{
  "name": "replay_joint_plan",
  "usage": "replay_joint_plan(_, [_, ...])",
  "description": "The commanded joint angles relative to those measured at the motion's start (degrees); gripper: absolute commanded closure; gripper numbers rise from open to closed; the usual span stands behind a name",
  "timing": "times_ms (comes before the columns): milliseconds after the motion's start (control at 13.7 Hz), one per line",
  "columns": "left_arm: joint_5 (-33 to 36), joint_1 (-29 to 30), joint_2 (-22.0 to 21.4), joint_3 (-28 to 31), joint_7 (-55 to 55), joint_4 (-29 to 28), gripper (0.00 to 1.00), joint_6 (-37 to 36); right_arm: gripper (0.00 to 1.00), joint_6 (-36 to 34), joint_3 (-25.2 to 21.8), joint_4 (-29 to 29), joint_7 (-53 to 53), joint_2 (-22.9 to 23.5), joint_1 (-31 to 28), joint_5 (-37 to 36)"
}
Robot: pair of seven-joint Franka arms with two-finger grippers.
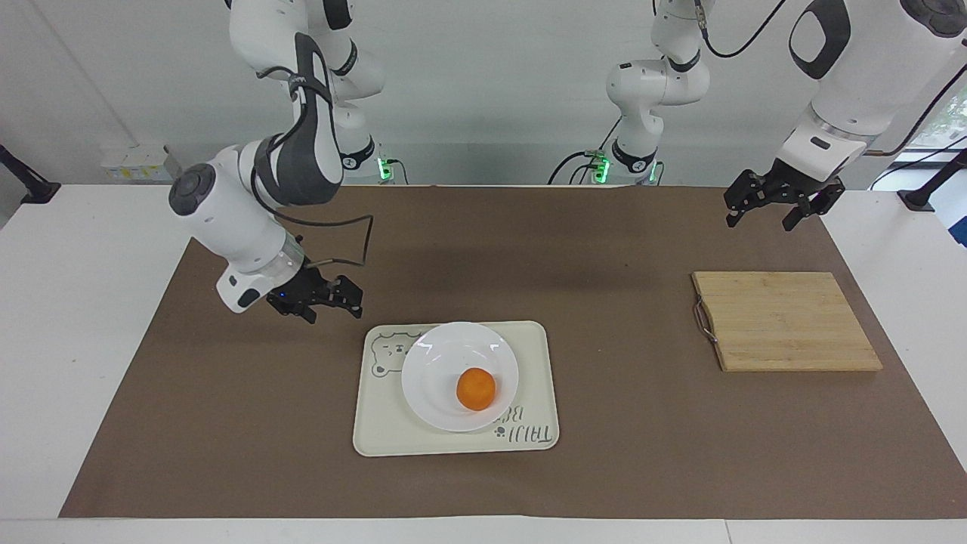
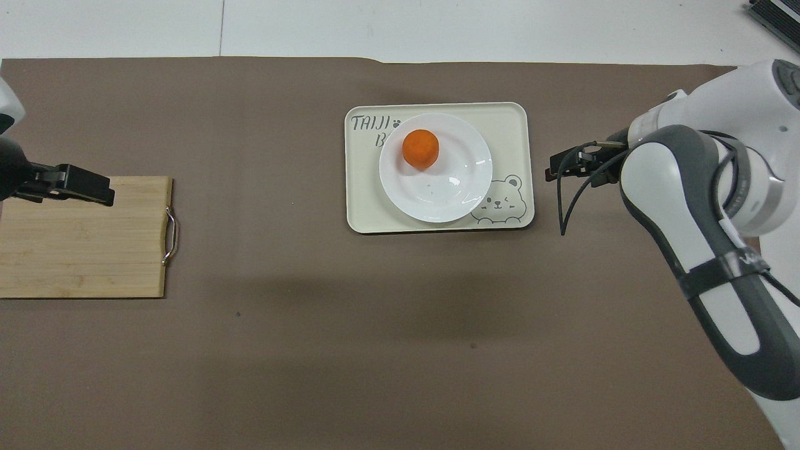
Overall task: Place orange and plate with both arms
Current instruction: 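Open the right gripper and withdraw it from the plate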
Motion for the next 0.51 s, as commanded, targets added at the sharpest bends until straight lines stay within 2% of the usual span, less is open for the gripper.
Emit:
replay_joint_plan(0, [-0.3,0.7,-0.5,-0.4,-0.2,-0.8,0.0,0.9,0.0,-4.2,-0.3,-1.2,0.8,-4.2,-1.1,-4.8])
replay_joint_plan(437, [-0.1,2.3,-0.6,-0.3,-0.2,-0.4,0.0,0.7,0.0,-10.5,-0.4,-1.0,0.7,-13.0,-3.0,-13.4])
